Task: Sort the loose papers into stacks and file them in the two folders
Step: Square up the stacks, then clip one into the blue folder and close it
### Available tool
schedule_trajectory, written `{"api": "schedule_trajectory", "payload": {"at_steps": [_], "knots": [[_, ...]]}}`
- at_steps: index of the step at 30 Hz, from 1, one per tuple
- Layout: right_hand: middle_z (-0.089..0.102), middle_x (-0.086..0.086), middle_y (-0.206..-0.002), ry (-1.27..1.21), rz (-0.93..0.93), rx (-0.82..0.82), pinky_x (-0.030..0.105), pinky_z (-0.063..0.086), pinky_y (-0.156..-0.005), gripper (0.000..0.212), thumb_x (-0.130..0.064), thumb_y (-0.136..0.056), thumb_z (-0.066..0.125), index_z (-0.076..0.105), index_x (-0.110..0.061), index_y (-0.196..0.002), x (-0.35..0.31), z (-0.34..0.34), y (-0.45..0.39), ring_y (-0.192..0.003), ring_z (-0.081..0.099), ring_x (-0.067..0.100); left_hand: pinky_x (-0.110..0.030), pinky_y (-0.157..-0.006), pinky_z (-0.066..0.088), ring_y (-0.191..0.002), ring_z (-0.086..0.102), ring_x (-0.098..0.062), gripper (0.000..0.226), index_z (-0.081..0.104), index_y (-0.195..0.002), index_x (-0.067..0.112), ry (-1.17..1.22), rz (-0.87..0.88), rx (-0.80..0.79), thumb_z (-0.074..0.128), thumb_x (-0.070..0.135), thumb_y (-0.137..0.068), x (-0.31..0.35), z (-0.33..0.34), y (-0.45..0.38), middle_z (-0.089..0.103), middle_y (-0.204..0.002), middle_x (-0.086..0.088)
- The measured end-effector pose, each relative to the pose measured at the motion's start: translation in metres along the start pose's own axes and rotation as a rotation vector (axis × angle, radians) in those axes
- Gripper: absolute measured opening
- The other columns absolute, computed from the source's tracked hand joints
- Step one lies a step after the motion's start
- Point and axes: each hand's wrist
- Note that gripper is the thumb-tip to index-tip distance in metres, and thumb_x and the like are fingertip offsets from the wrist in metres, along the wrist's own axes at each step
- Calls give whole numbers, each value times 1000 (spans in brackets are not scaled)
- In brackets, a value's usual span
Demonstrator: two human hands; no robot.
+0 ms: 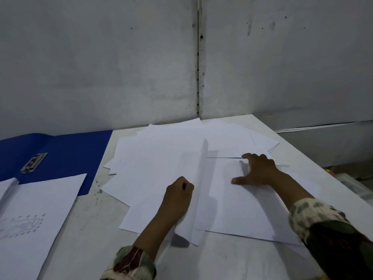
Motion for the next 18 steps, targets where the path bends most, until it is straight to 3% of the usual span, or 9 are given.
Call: {"api": "schedule_trajectory", "payload": {"at_steps": [3, 5, 6, 8, 13, 16, 18], "knots": [[51, 7, -127, 1, 18, -22, 32, 33, -97, 67, -59, -72, 66, 47, -21, -123, -3, -5, 0, -123, 43, 24, -13, -48, 29, -55, 31, -7, 32, 33, -61, 16, 2, 10, 15, 38, 9, -92, 0, -7, -2, 38, -61, 4], [59, 3, -103, -107, -7, 41, 28, 38, -74, 28, -47, -78, 67, 55, -23, -85, 5, -5, -2, -104, 53, 25, -10, -44, 29, -55, 30, -7, 32, 32, -62, 15, 17, 28, 28, 38, 9, -92, 2, -10, -3, 37, -61, 4], [55, 0, -86, -196, -7, 70, 26, 35, -63, 28, -41, -80, 67, 48, -25, -69, 8, -5, 0, -93, 52, 25, -10, -44, 29, -54, 29, -7, 32, 32, -62, 15, 25, 37, 40, 38, 8, -92, 4, -12, -3, 36, -60, 3], [45, -1, -73, -330, 35, 142, 29, 29, -59, 40, -34, -83, 66, 37, -25, -57, 15, -5, 6, -80, 45, 23, -14, -45, 27, -54, 29, -8, 31, 32, -61, 15, 41, 49, 87, 38, 8, -91, 9, -17, -5, 36, -60, 3], [39, 3, -58, -552, 89, 283, 32, 26, -53, 44, -21, -85, 64, 36, -12, -53, 15, 1, 20, -60, 38, 21, -12, -44, 30, -53, 31, -9, 30, 36, -62, 15, 52, 108, 150, 41, 8, -90, 19, -24, -9, 39, -60, 3], [58, 18, -77, -698, 90, 255, 30, 32, -63, 26, -14, -86, 63, 59, 9, -76, 0, 11, 25, -72, 49, 22, -13, -43, 29, -50, 32, -7, 30, 37, -62, 16, 7, 111, 63, 43, 11, -90, 22, -12, -6, 40, -58, 4], [63, 24, -97, -825, 107, 223, 27, 35, -70, 25, -11, -88, 59, 62, 13, -96, -14, 18, 31, -79, 52, 22, -14, -45, 26, -50, 32, -7, 29, 37, -62, 17, -13, 111, -21, 43, 13, -91, 20, 0, -5, 41, -59, 4]]}}
Point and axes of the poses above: each hand's wrist, its own y-axis away from the middle knuckle, its own z-axis out of the palm, x = y × z
